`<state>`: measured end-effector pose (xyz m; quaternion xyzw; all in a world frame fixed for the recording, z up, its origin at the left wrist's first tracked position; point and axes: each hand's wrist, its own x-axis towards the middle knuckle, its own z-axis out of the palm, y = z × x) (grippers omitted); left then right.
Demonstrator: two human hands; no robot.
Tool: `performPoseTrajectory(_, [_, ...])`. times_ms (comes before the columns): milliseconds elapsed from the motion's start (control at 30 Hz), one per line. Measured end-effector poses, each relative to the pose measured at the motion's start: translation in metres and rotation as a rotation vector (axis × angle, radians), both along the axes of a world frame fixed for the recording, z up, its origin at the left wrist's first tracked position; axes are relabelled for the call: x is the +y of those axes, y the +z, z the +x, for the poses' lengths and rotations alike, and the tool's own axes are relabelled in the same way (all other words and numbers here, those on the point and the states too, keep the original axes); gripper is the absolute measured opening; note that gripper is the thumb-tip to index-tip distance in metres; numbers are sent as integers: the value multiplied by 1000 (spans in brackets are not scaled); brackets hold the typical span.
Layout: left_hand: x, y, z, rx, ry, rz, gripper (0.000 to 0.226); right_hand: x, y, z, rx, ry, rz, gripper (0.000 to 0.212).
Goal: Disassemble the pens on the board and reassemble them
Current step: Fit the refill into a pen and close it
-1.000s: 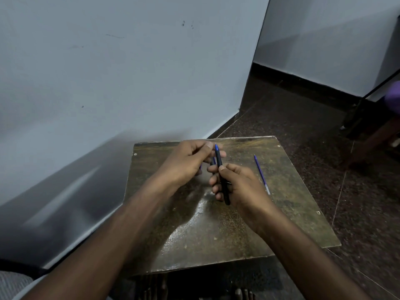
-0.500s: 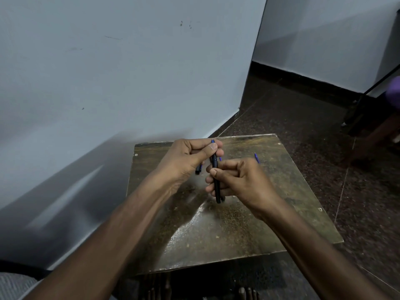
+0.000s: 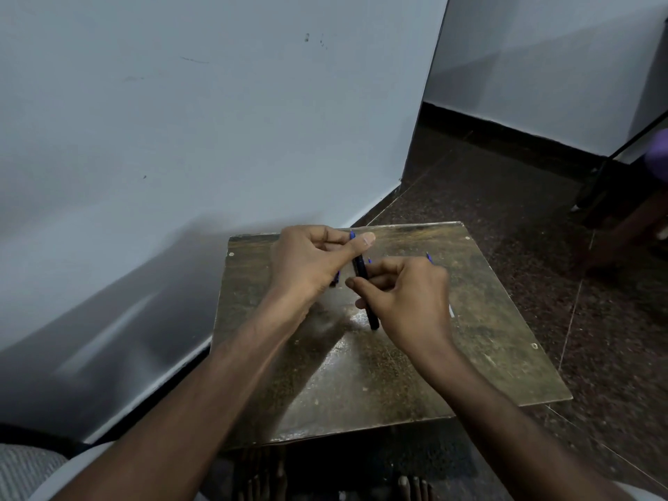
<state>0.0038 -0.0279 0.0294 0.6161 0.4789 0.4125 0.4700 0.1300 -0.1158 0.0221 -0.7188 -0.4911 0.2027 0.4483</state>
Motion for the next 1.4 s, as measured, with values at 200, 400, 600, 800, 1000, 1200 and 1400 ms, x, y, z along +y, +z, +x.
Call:
performPoseTrajectory(200, [1,3,-3,-51,-308,-120,30,1,1,1,140,9,1,9])
performPoseTrajectory(400, [10,-1,-11,23,-151,-54,33,-1,-1,3,113,75,-18,18])
performPoseTrajectory(600, [14,1,-10,14,-311,-188,35,2,-3,6,140,36,-18,25])
performPoseTrajectory(800, [15,-5,-12,60,-188,-86,40,3,-9,8,104,81,-35,29])
performPoseTrajectory(1000, [18,-3,-15,2,-393,-201,23,4,-6,9,104,54,-34,28])
performPoseTrajectory(1200, [15,-9,-14,7,-194,-147,50,2,-6,4,85,117,-37,28])
performPoseTrajectory(1400, [20,-5,-16,4,-344,-159,16,6,-8,7,97,69,-53,27])
